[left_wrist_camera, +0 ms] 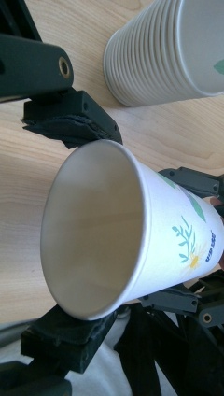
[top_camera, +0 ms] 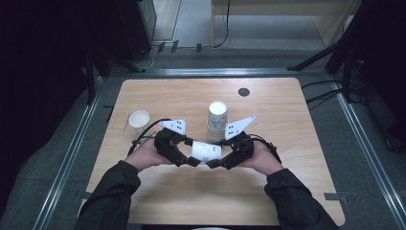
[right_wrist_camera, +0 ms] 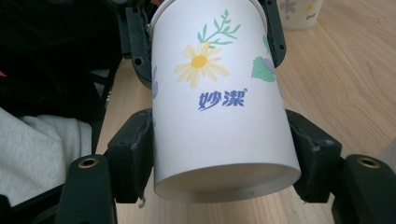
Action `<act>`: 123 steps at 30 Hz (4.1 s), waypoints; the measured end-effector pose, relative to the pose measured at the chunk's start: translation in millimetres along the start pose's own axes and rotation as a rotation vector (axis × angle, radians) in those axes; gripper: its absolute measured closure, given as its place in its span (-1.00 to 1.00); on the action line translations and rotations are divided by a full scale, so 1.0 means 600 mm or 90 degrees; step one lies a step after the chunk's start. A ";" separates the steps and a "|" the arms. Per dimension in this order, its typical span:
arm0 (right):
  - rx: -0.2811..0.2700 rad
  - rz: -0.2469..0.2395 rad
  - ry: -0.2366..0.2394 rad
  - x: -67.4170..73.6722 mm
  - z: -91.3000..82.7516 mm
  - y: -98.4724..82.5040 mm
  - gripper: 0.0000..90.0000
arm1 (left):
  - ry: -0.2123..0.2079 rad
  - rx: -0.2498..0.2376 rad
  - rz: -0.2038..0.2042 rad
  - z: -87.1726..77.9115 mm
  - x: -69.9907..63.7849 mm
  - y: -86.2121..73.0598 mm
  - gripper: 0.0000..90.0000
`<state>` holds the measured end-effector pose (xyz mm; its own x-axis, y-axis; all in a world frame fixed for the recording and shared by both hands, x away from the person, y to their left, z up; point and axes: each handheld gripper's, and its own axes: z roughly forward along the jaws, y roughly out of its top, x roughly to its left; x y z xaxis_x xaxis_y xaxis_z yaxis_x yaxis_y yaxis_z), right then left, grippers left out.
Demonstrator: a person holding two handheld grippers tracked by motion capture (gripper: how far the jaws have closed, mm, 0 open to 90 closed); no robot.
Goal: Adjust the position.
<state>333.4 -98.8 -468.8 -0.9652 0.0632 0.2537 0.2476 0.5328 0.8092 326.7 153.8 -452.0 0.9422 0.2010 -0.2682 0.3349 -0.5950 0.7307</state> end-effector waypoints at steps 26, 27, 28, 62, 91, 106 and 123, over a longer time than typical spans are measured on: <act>0.023 0.002 -0.048 -0.007 -0.001 -0.002 -0.47 | 0.073 0.085 -0.002 -0.041 0.004 0.021 -0.50; 0.023 0.002 -0.048 -0.007 -0.001 -0.002 -0.47 | 0.073 0.085 -0.002 -0.041 0.004 0.021 -0.50; 0.034 0.000 -0.055 -0.009 0.001 -0.005 -0.47 | 0.075 0.115 0.005 -0.037 0.003 0.024 -0.50; 0.067 -0.034 -0.041 -0.003 0.035 -0.006 -0.28 | 0.059 0.224 0.027 0.025 -0.004 0.052 -0.61; 0.009 -0.010 -0.051 -0.009 -0.004 -0.005 -0.27 | 0.059 0.048 -0.066 -0.002 0.010 0.004 -0.79; -0.009 -0.004 -0.041 -0.011 -0.007 -0.005 -0.27 | 0.041 -0.011 -0.069 0.010 0.003 0.014 -0.79; -0.005 -0.005 -0.028 -0.009 0.002 -0.003 -0.27 | 0.039 -0.029 -0.061 0.013 0.001 0.020 -0.56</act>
<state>338.2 -99.1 -472.6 -0.9701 0.0963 0.2230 0.2397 0.5269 0.8154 330.9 140.8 -448.2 0.9045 0.3029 -0.3002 0.4221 -0.5357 0.7313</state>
